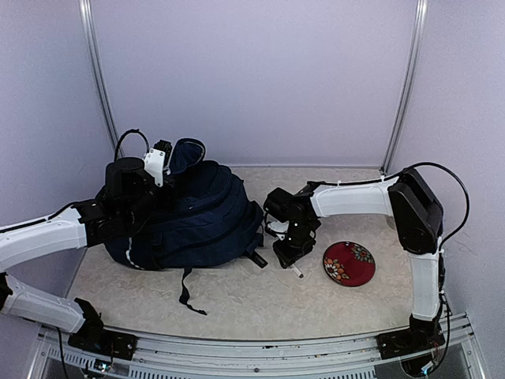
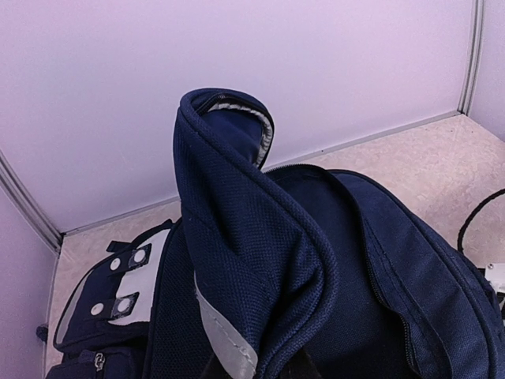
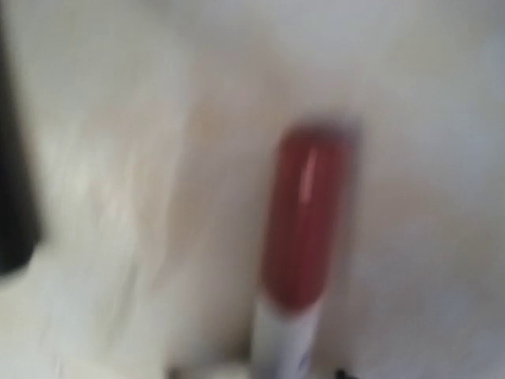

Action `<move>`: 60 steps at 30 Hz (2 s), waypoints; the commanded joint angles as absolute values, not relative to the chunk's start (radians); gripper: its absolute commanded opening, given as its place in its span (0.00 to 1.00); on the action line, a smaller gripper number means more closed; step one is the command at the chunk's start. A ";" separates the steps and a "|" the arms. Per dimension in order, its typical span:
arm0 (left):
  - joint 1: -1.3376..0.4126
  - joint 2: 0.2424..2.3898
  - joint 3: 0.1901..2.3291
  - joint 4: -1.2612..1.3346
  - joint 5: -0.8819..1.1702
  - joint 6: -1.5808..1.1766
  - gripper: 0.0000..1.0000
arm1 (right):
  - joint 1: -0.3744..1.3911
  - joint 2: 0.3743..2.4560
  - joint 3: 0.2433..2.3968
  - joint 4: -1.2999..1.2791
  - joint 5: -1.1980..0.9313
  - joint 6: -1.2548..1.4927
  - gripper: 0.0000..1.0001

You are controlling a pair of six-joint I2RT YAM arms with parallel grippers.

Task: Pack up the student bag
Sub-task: Pick up the pen from the center of the board, then place the pen in the upper front pocket of the bag.

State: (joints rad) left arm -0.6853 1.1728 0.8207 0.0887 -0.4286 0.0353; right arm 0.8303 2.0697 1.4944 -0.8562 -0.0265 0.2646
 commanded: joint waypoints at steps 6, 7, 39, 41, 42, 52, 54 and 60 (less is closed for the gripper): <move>-0.660 1.095 0.891 0.219 -0.452 0.038 0.00 | 0.830 2.200 1.555 -0.883 0.051 0.266 0.15; -0.660 1.100 0.892 0.218 -0.456 0.037 0.00 | 0.831 2.194 1.547 -0.876 0.047 0.269 0.10; -0.690 1.108 0.889 0.221 -0.430 0.055 0.00 | 0.816 2.086 1.783 0.240 -0.351 0.861 0.00; -0.694 1.103 0.887 0.228 -0.405 0.059 0.00 | 0.821 2.173 1.856 0.262 -0.349 0.950 0.00; -0.696 1.102 0.885 0.231 -0.394 0.061 0.00 | 0.827 2.209 1.892 0.265 -0.345 0.982 0.00; -0.679 1.078 0.877 0.247 -0.353 0.049 0.00 | 0.899 2.449 2.145 0.167 -0.423 1.031 0.18; -0.677 1.077 0.876 0.246 -0.357 0.044 0.00 | 0.898 2.464 2.212 0.080 -0.441 0.967 0.31; -0.653 1.077 0.873 0.248 -0.346 0.018 0.00 | 0.911 2.347 2.209 -0.143 -0.273 0.655 0.57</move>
